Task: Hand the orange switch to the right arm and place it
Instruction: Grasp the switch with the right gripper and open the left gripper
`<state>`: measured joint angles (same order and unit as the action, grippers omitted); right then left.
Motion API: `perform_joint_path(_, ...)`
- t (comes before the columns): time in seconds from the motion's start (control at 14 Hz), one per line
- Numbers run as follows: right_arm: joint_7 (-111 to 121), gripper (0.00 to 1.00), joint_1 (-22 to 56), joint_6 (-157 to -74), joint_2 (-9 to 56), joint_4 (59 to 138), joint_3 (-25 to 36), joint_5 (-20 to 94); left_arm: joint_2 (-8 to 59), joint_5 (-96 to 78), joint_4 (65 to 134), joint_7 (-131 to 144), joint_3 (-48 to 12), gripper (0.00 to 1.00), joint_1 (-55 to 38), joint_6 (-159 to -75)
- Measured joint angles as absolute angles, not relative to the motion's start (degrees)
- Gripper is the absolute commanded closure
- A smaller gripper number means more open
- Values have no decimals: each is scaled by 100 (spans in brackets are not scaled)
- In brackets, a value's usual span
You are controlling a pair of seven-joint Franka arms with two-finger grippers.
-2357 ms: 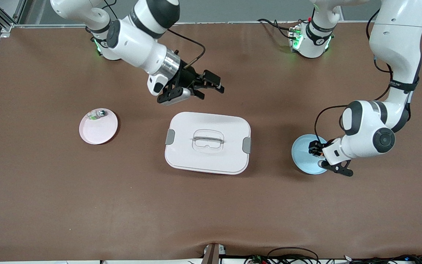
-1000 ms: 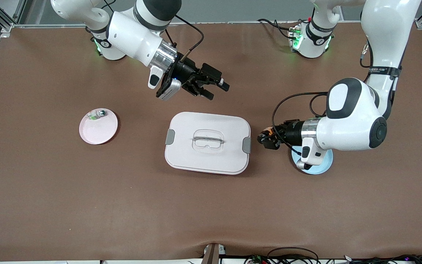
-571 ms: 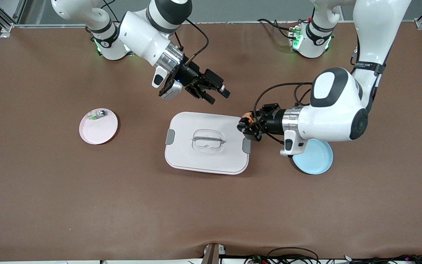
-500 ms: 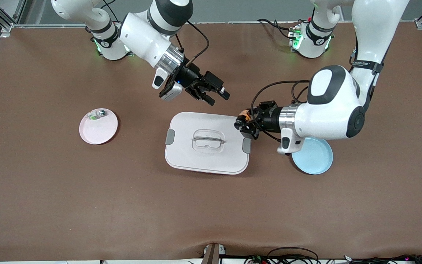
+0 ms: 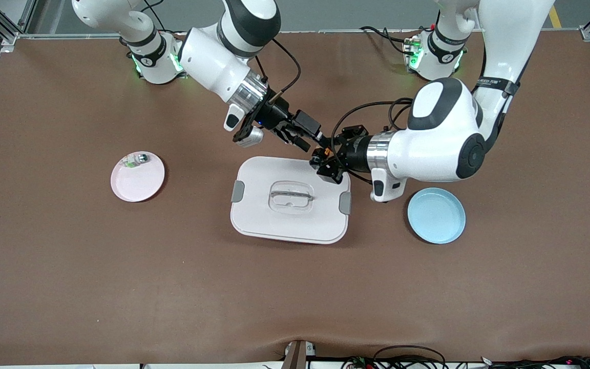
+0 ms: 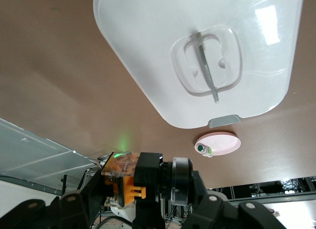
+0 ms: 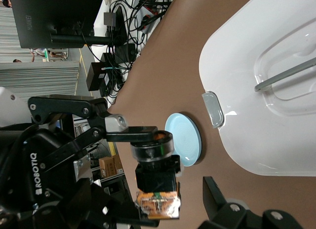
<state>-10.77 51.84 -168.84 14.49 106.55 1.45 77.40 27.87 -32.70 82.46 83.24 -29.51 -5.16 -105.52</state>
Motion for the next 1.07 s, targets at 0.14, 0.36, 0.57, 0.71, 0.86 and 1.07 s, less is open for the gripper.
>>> perform_joint_path(0.14, -1077, 0, 5189, -16891, 1522, 10628, 146, 7740, 2787, -3270, 8245, 8591, -2953, 96, -566, -10552)
perform_joint_path(0.36, -1077, 25, 5190, -16898, 1609, 10616, 148, 7740, 2787, -3270, 8243, 8772, -2964, 96, -653, -10552)
perform_joint_path(0.57, -1077, 37, 5190, -16904, 1622, 10608, 153, 7740, 2787, -3264, 8241, 8834, -2962, 96, -746, -10562)
perform_joint_path(0.71, -1078, 46, 5190, -16898, 1636, 10610, 152, 7740, 2786, -3264, 8228, 8835, -2964, 96, -748, -10562)
perform_joint_path(0.86, -1078, 41, 5191, -16888, 1654, 10611, 151, 7740, 2787, -3265, 8209, 8835, -2966, 94, -749, -10562)
perform_joint_path(1.07, -1078, 40, 5191, -16886, 1663, 10623, 151, 7740, 2787, -3265, 8164, 8836, -2967, 92, -752, -10562)
